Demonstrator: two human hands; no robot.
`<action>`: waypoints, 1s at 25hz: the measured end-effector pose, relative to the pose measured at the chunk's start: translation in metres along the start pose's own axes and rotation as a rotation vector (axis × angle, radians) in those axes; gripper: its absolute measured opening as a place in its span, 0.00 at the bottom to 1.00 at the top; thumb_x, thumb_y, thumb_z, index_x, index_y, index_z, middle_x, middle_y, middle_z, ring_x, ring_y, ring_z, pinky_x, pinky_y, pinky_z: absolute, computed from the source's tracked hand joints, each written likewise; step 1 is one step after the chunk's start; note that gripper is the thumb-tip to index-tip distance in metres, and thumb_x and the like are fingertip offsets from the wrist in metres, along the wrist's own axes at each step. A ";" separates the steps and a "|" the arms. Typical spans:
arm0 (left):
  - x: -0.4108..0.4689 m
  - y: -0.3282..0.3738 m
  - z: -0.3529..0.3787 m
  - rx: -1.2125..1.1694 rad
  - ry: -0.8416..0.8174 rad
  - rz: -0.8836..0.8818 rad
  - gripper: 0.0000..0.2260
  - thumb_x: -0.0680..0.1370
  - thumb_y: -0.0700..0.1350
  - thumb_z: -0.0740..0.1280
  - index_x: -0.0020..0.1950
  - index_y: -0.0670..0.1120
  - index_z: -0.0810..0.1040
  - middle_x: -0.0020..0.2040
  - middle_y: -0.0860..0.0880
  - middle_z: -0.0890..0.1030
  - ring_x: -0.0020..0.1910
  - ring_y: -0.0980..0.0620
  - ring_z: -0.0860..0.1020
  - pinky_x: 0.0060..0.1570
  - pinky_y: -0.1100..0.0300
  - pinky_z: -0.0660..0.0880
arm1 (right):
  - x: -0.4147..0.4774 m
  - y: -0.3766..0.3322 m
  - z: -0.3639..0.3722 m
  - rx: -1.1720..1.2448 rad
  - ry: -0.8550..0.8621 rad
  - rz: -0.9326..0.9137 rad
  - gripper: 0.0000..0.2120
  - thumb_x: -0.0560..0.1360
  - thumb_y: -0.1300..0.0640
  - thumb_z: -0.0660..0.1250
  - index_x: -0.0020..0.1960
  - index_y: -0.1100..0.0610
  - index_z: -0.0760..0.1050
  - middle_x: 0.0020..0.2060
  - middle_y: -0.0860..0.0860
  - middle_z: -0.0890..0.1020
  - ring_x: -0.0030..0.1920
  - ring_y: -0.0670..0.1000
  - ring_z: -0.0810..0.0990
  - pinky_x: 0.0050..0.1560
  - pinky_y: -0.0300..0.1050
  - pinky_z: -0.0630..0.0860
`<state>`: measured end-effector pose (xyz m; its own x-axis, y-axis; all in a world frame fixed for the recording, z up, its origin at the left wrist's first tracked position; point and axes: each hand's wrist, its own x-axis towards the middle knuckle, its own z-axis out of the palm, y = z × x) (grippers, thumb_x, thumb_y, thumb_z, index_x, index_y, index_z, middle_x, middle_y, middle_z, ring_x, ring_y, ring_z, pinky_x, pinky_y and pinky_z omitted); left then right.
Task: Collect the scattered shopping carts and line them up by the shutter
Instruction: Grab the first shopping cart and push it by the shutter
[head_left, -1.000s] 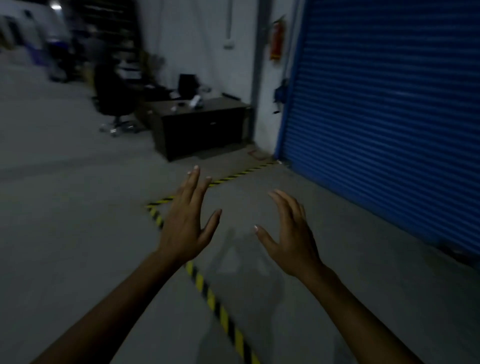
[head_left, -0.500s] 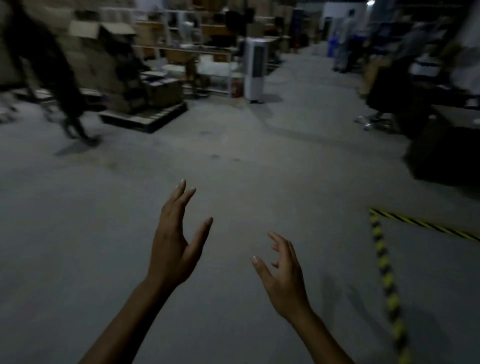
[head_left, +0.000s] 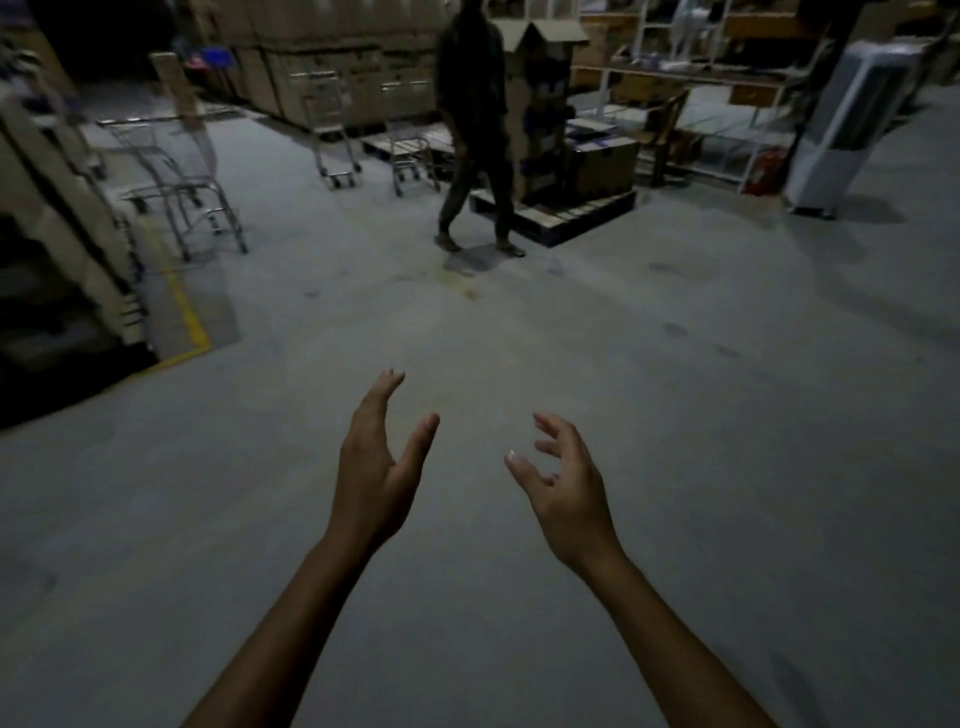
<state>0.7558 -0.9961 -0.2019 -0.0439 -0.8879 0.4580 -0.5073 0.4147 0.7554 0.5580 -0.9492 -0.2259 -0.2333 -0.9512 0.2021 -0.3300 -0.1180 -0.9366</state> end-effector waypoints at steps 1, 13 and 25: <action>0.008 -0.030 0.012 0.022 -0.017 -0.077 0.33 0.75 0.68 0.58 0.74 0.51 0.65 0.74 0.51 0.67 0.73 0.54 0.66 0.68 0.43 0.68 | 0.026 -0.007 0.008 0.013 -0.028 -0.039 0.23 0.75 0.44 0.67 0.68 0.42 0.65 0.64 0.41 0.71 0.62 0.40 0.71 0.54 0.37 0.73; 0.285 -0.229 0.086 0.123 0.126 -0.492 0.38 0.72 0.74 0.52 0.75 0.54 0.61 0.75 0.51 0.65 0.73 0.50 0.66 0.69 0.45 0.66 | 0.427 -0.009 0.119 0.145 -0.417 -0.239 0.26 0.73 0.39 0.63 0.69 0.43 0.65 0.66 0.38 0.70 0.63 0.38 0.72 0.51 0.32 0.75; 0.685 -0.412 -0.098 0.145 0.411 -0.072 0.33 0.77 0.67 0.54 0.77 0.52 0.59 0.77 0.54 0.62 0.75 0.58 0.61 0.71 0.51 0.64 | 0.802 0.115 0.524 -0.008 -0.558 0.094 0.21 0.76 0.47 0.68 0.66 0.48 0.68 0.64 0.53 0.75 0.56 0.51 0.77 0.57 0.55 0.77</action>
<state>1.0189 -1.7557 -0.1540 0.3268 -0.7483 0.5772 -0.6132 0.2969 0.7320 0.8124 -1.8754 -0.3221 0.2561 -0.9644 -0.0658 -0.3390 -0.0258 -0.9404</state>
